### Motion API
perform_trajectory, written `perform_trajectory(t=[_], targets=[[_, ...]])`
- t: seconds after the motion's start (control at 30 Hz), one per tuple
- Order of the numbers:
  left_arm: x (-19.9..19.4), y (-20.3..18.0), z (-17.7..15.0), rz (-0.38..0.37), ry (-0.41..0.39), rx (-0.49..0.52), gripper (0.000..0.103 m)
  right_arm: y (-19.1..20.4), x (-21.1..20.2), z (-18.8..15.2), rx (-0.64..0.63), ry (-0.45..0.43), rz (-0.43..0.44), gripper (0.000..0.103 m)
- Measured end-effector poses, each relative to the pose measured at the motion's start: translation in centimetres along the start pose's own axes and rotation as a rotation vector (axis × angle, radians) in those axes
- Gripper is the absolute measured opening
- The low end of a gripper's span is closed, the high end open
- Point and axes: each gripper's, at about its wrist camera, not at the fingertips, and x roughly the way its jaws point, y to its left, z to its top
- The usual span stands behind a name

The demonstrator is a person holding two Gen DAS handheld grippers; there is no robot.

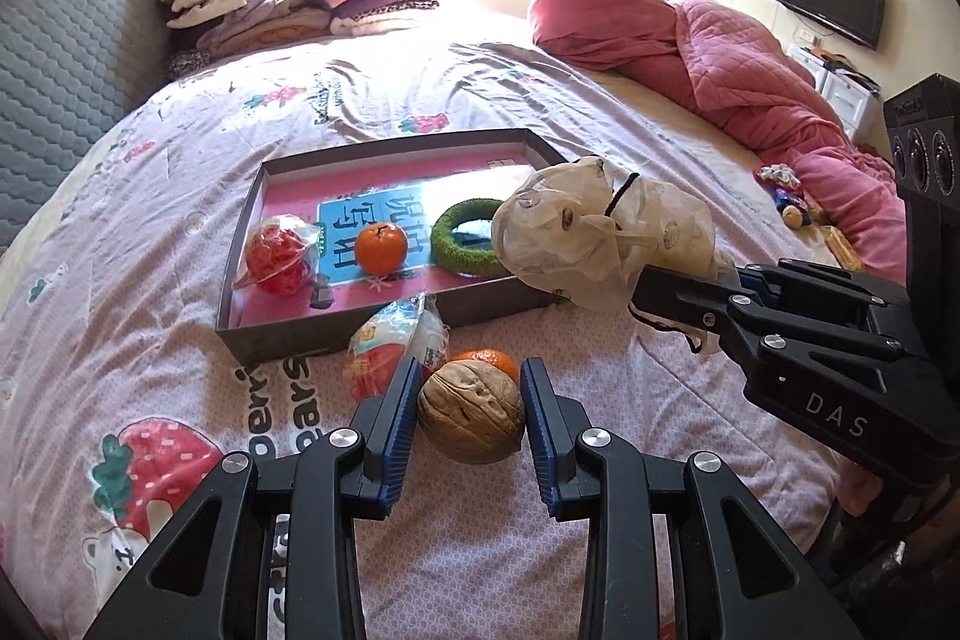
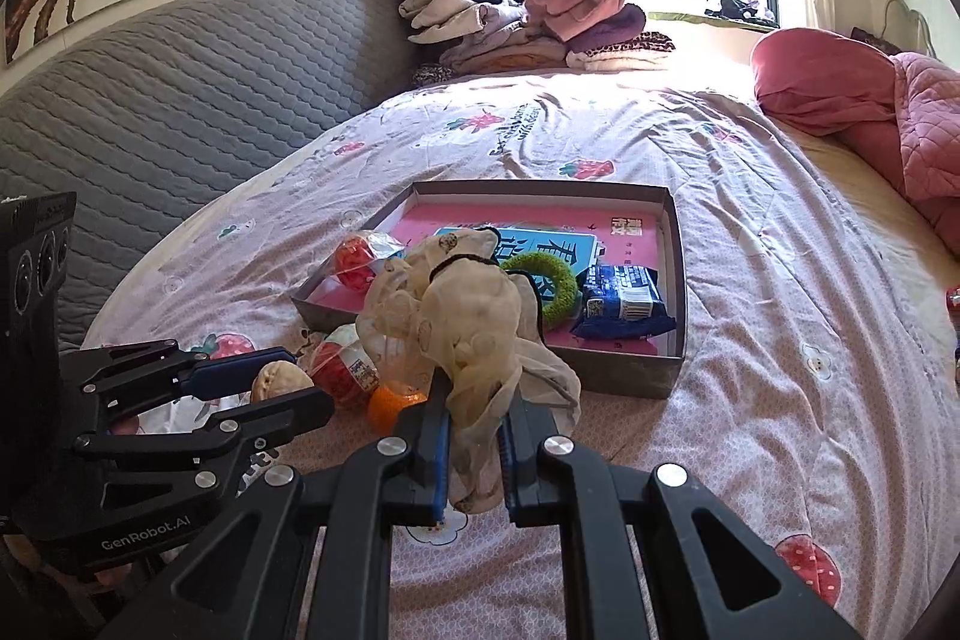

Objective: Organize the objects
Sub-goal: 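Carry the walnut and white scrunchie over the grey tray with both tools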

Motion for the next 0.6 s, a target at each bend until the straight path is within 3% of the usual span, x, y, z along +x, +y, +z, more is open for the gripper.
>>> perform_trajectory(t=[0.6], targets=[[0.2, 2.1, 3.0, 0.008, -0.029, -0.016, 0.035, -0.2, -0.7, 3.2, 0.020, -0.053, 0.002, 0.013]])
